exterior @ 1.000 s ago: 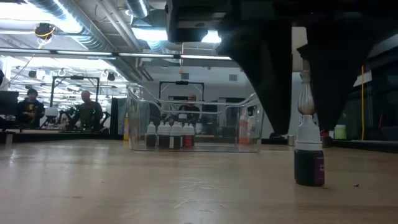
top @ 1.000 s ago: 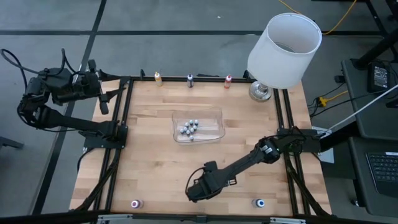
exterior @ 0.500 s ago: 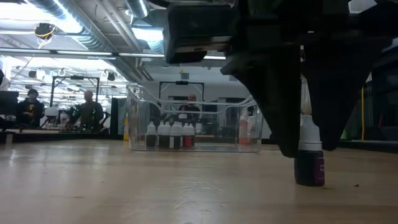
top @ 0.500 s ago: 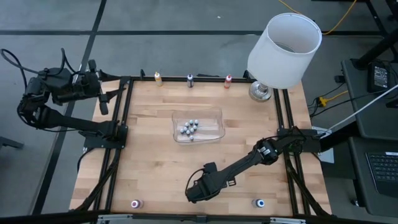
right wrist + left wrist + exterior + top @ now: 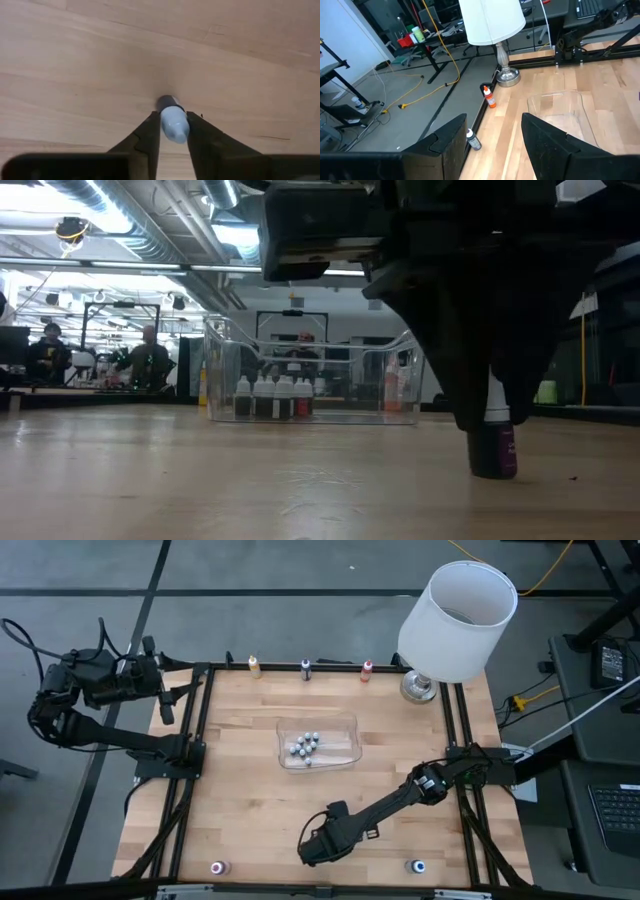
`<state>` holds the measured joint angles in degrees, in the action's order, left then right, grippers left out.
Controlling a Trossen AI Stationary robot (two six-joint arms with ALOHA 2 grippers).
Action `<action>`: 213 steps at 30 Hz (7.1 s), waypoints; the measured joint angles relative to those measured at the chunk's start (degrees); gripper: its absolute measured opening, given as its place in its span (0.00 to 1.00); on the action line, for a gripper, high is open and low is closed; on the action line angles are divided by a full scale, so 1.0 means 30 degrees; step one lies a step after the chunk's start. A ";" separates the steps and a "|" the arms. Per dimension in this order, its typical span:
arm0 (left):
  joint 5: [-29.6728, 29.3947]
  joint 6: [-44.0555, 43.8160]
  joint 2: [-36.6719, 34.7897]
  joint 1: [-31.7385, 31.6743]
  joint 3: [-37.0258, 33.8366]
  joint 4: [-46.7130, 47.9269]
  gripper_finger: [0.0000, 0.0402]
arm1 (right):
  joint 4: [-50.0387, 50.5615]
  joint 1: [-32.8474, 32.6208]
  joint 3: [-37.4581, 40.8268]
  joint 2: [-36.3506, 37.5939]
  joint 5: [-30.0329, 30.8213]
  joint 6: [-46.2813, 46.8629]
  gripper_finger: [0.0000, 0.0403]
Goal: Pick & Place food coloring
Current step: Put the violet food coloring bottle into the transparent bin, then put the large yellow food coloring bottle into the transparent bin
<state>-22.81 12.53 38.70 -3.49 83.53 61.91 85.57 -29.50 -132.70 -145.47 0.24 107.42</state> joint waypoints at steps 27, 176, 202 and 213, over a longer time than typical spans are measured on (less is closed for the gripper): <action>-0.0014 0.0018 0.0000 0.0007 0.0000 -0.0004 0.46 | 0.0309 0.0571 -0.0758 0.2928 0.0033 -0.3223 0.20; 0.0481 0.2076 0.0095 0.0001 0.0000 0.0568 0.46 | 0.0403 0.7949 -0.0328 0.7559 0.8898 -1.7463 0.44; -0.6419 -0.4272 0.6188 -0.1690 0.1630 -0.1012 0.46 | -0.0652 1.0851 0.0079 2.1313 1.2497 -3.6073 0.42; -0.2672 -0.4120 0.9132 -0.6012 0.5020 -0.0203 0.46 | -1.4387 1.3893 1.6098 3.0843 0.5049 -3.9327 0.37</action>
<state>-30.83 0.18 66.10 -21.52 98.59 61.30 42.41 12.18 -84.41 -52.94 15.39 -10.57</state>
